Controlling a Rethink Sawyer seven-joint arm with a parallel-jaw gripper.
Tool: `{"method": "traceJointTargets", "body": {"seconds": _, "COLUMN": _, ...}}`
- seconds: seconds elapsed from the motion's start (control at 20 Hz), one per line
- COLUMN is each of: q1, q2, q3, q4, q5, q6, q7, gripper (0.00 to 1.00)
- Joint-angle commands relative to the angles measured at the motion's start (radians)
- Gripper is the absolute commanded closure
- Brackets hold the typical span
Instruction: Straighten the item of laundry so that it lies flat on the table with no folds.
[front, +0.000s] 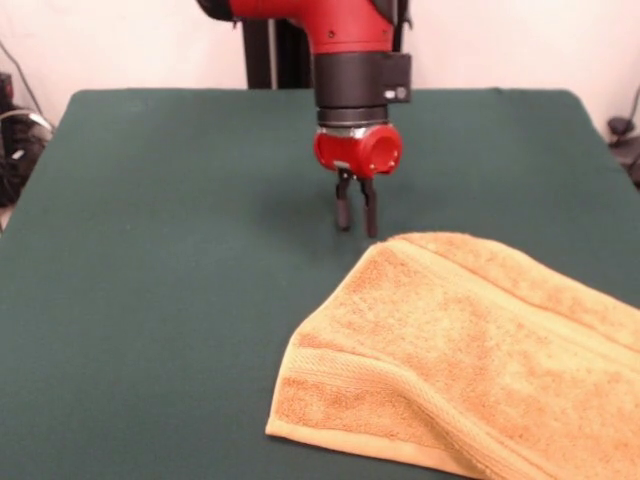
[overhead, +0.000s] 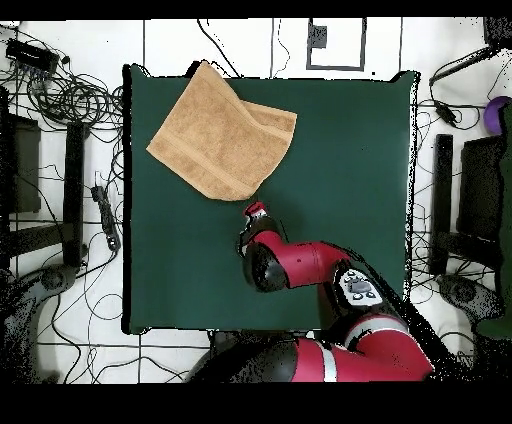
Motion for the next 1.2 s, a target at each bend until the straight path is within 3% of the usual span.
{"method": "traceJointTargets", "body": {"seconds": 0.05, "q1": 0.013, "q2": -0.038, "q3": 0.063, "q4": -0.064, "q5": -0.191, "q6": 0.337, "q7": -0.316, "gripper": 0.00}}
{"method": "traceJointTargets", "body": {"seconds": 0.25, "q1": 0.017, "q2": -0.039, "q3": 0.070, "q4": -0.082, "q5": -0.222, "q6": 0.357, "q7": -0.277, "gripper": 0.00}}
{"method": "traceJointTargets", "body": {"seconds": 0.45, "q1": 0.011, "q2": -0.081, "q3": 0.128, "q4": -0.124, "q5": -0.228, "q6": 0.453, "q7": -0.261, "gripper": 0.00}}
{"method": "traceJointTargets", "body": {"seconds": 0.7, "q1": 0.007, "q2": -0.040, "q3": 0.230, "q4": -0.266, "q5": -0.215, "q6": 0.576, "q7": -0.291, "gripper": 0.00}}
{"method": "traceJointTargets", "body": {"seconds": 1.2, "q1": 0.090, "q2": 0.112, "q3": 0.274, "q4": -0.609, "q5": -0.124, "q6": 0.791, "q7": -0.187, "gripper": 0.00}}
